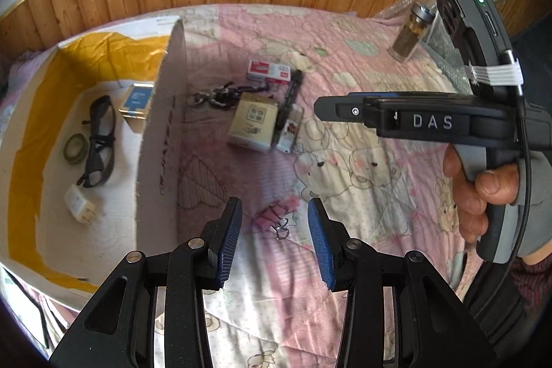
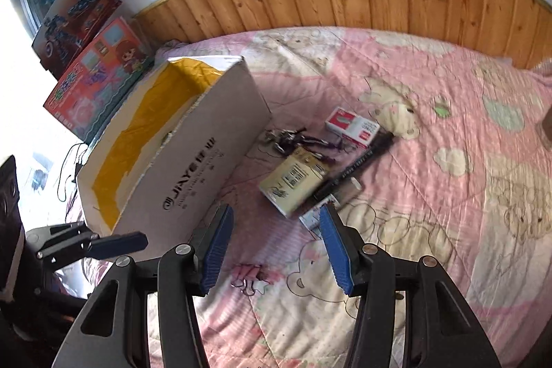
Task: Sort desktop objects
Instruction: 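Move both tools back from the box toward the items on the bed, then grasp the pink binder clip with the left tool while the right tool grasps the clear vial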
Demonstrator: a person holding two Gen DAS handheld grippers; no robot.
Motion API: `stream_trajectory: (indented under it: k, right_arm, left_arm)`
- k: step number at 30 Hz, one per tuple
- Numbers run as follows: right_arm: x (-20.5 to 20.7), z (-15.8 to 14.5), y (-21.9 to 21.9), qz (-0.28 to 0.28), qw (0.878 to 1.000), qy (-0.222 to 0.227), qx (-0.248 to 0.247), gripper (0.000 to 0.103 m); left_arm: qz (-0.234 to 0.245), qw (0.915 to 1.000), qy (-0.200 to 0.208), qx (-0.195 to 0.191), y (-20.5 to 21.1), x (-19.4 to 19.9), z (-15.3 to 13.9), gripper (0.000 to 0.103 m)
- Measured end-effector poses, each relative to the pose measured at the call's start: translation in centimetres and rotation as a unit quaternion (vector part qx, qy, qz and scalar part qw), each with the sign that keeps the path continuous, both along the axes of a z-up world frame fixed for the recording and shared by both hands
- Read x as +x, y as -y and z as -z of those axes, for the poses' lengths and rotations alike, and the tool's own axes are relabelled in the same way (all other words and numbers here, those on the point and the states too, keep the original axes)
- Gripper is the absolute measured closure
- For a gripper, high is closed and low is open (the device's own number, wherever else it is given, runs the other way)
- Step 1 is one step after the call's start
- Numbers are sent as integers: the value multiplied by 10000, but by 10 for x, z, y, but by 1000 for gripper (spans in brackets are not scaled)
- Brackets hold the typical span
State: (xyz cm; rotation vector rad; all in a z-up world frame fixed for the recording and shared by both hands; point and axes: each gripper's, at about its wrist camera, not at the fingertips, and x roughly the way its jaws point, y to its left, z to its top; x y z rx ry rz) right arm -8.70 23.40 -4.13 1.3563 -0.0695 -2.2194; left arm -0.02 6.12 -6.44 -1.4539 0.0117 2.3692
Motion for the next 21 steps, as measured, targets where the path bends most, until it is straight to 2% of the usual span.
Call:
stream_trajectory:
  k: [3, 5, 8, 12, 16, 17, 21]
  right_arm:
    - [-15, 31, -13, 304, 9981, 520, -149, 49]
    - [-26, 51, -18, 499, 9950, 835, -234, 55]
    - [-38, 71, -19, 655, 9913, 1097, -323, 57]
    - [-49, 83, -4, 583, 9930, 1026, -36, 57]
    - [-56, 100, 13, 486, 9939, 865, 472, 57]
    - [-56, 104, 14, 458, 9939, 854, 526, 56]
    - [-57, 104, 20, 257, 9958, 539, 693, 55]
  left_arm:
    - [82, 9995, 291, -15, -9, -6, 21, 60]
    - [118, 9990, 432, -59, -14, -11, 34, 60]
    - [87, 9981, 564, -249, -17, -16, 52, 58]
    - [21, 9963, 757, -401, -17, -15, 79, 57]
    - [4, 9947, 899, -496, -21, -14, 102, 54]
    - [7, 9961, 761, -449, -21, -12, 101, 52]
    - [-162, 9973, 710, -120, -19, -15, 102, 44]
